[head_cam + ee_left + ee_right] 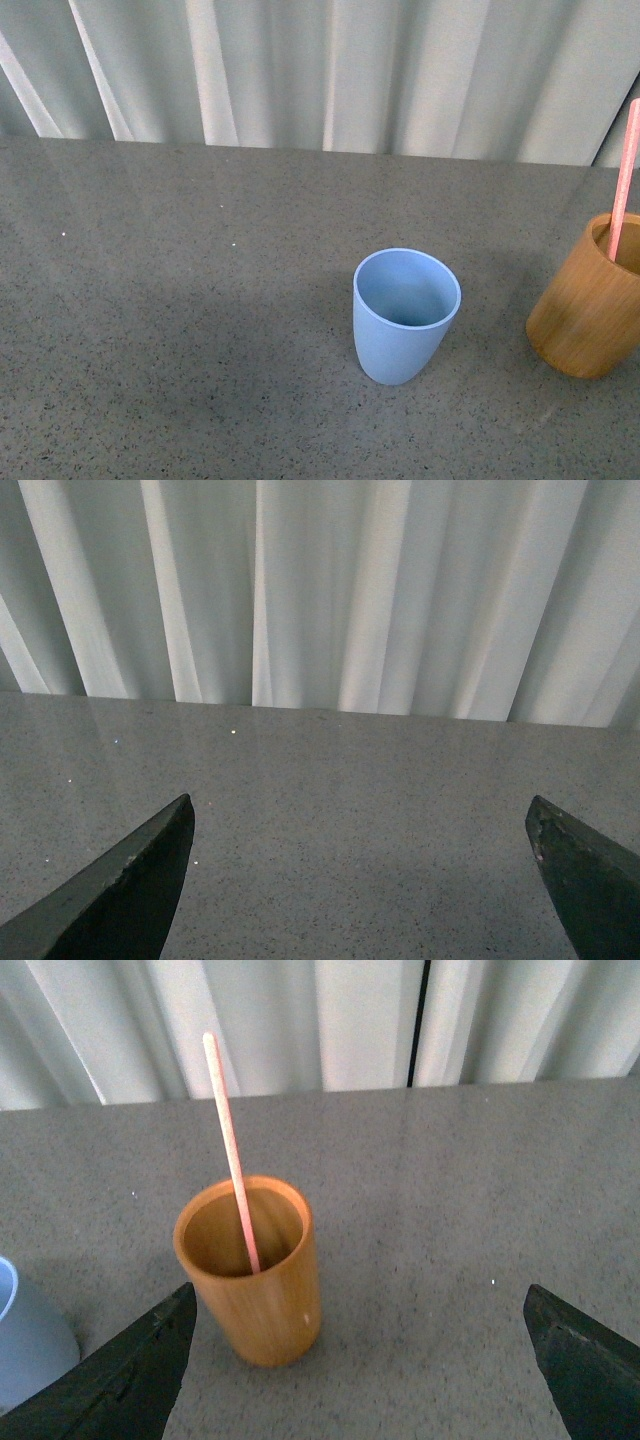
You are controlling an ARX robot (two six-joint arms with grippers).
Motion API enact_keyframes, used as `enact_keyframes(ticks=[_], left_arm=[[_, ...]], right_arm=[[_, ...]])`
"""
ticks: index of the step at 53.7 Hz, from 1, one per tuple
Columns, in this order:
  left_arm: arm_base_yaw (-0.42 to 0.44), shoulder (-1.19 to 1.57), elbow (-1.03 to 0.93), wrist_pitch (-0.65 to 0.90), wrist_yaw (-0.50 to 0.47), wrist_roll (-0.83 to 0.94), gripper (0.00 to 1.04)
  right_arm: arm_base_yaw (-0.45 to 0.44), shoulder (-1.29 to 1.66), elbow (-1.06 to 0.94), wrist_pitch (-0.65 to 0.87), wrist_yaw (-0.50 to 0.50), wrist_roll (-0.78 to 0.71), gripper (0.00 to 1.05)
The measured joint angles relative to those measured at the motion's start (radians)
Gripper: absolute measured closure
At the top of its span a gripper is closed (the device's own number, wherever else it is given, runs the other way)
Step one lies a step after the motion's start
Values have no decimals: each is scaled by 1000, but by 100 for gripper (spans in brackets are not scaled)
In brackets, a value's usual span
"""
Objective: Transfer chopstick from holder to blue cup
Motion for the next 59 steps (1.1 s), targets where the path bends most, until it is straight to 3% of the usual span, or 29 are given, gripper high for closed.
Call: enact_keyframes(ticks=[5,15,34,59], left_arm=[[0,0,0,0,0,0,7],[0,0,0,0,0,0,7],[0,0,0,0,0,0,7],[0,0,0,0,0,0,7]], right_arm=[[-17,262,40,247,-32,-6,10],[-2,591,129,466,-43,-5,10],[152,862,352,484,16,-6,10],[241,1027,499,494,64,-27,10]])
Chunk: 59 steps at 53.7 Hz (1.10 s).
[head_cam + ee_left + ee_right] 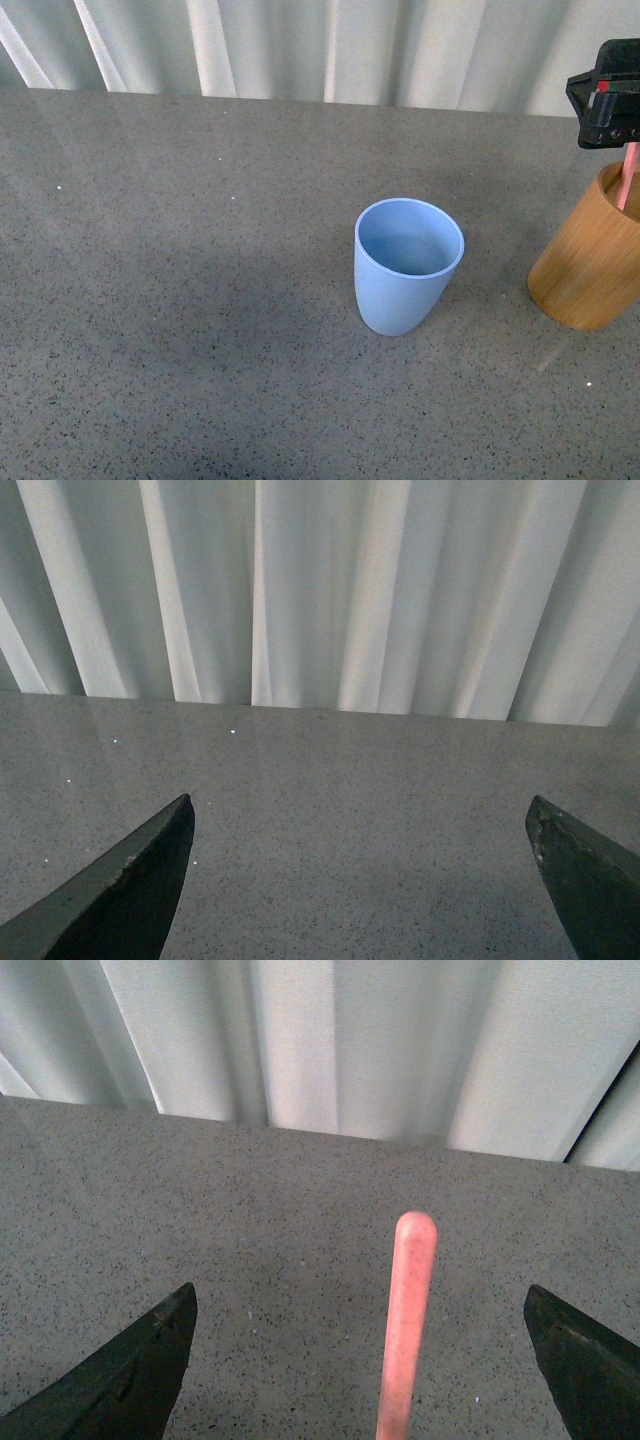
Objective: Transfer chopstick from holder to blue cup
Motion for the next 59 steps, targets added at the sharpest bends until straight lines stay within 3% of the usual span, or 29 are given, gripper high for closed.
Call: enact_keyframes(ticks=[14,18,24,28,53,59], left_arm=[[0,0,0,0,0,0,7],[0,0,0,0,0,0,7],[0,0,0,0,0,0,7],[0,0,0,0,0,0,7],[0,0,0,0,0,0,7],[0,0,0,0,0,0,7]], right_arm=[[16,25,23,11,13,2,10],[19,31,23,16,15,3,15],[19,42,23,35,14,10,10],[19,51,21,52,15,17,12],[14,61,-9,90,7,48,79],[7,58,-17,92,4,50,100]])
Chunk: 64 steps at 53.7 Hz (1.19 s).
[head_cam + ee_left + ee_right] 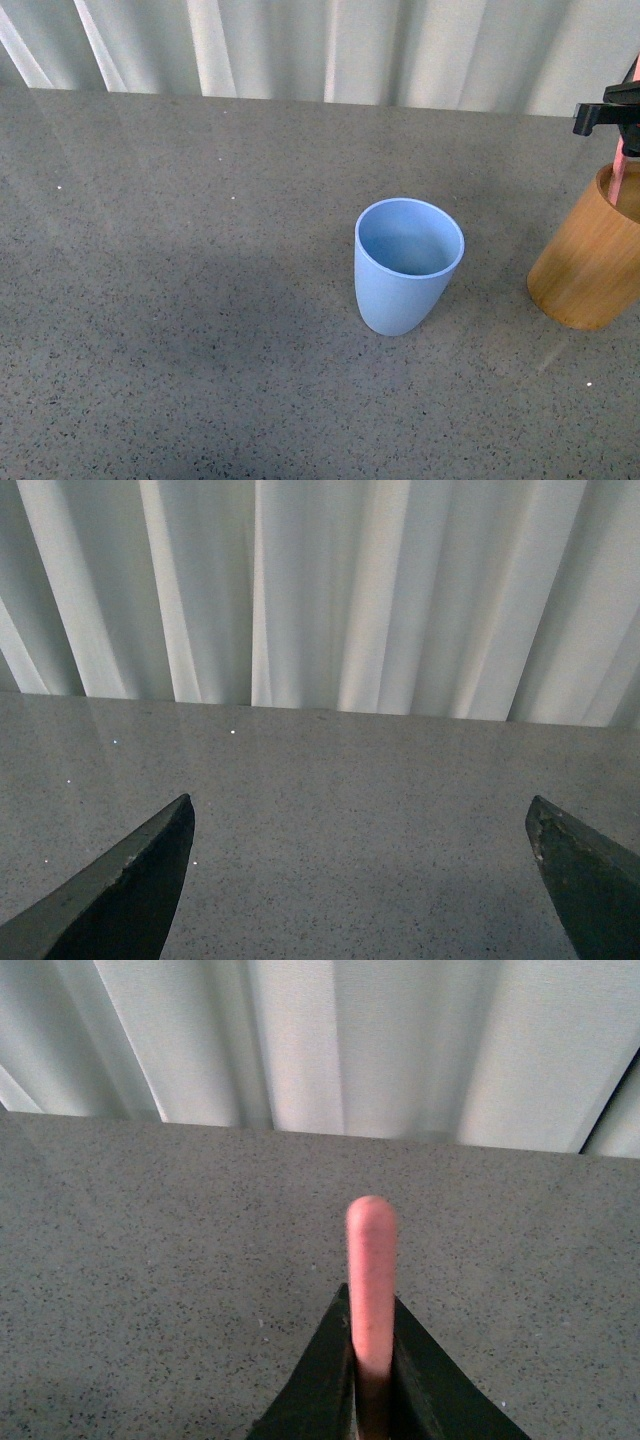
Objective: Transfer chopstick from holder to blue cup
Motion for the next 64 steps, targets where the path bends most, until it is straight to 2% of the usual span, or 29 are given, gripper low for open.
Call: enact_keyframes(ticks=[2,17,26,33,44,54,64], left_arm=[[0,0,0,0,0,0,7],[0,0,0,0,0,0,7],[0,0,0,0,0,0,7],[0,0,0,0,0,0,7],[0,0,0,0,0,0,7],[0,0,0,0,0,0,7],[0,0,0,0,0,0,7]], right_arm=[[-2,-5,-2,0,0,-1,103],[-3,-62,-31,0,-7,2,103],[25,-151,-35,10,28,-48,103],[70,-243,-30,12,65,-115,103],[156,-360,29,-36,113,-138,103],[261,-428,95,-81,149,-116,103],[378,-439,78,-74,181,-67,103]])
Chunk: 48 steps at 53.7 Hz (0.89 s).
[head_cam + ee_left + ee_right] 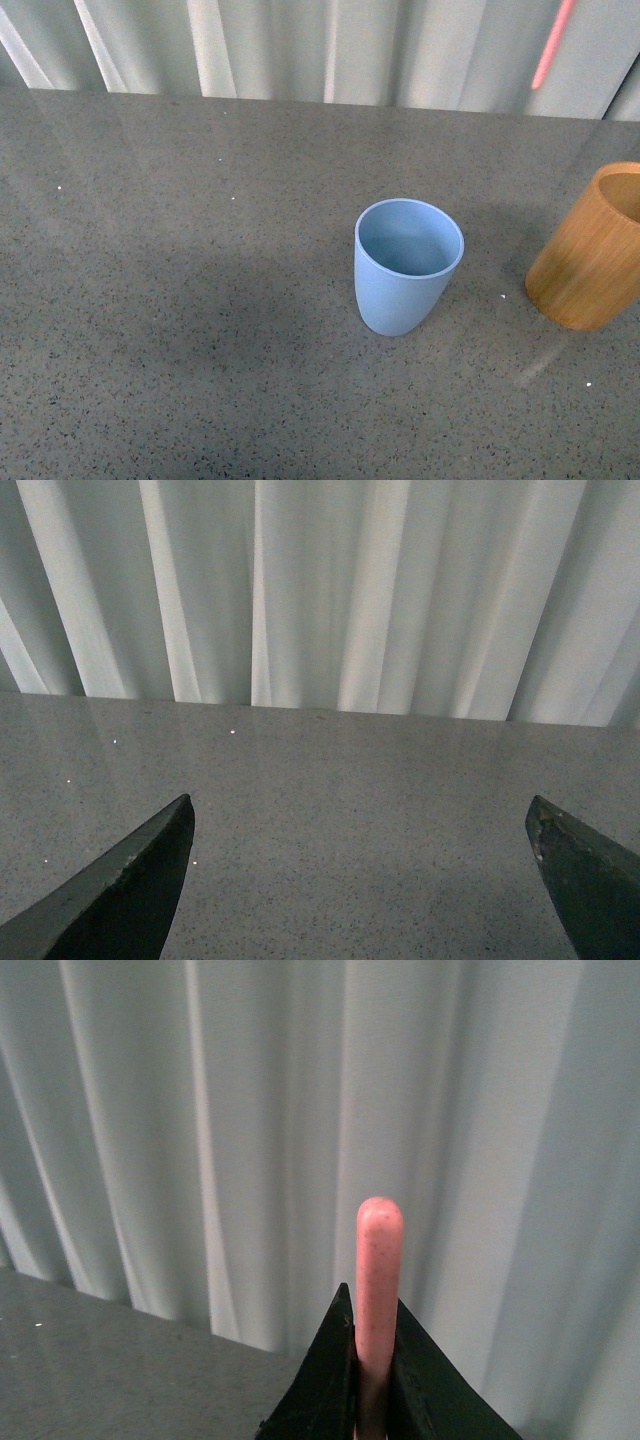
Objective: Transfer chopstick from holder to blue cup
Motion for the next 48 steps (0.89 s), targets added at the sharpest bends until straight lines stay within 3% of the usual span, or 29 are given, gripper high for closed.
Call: enact_keyframes(ticks=[14,48], left_arm=[[0,0,0,0,0,0,7],[0,0,0,0,0,0,7]], right_arm=[[99,119,-105,125,40,44,103],[92,281,-176,256,35,60,103]])
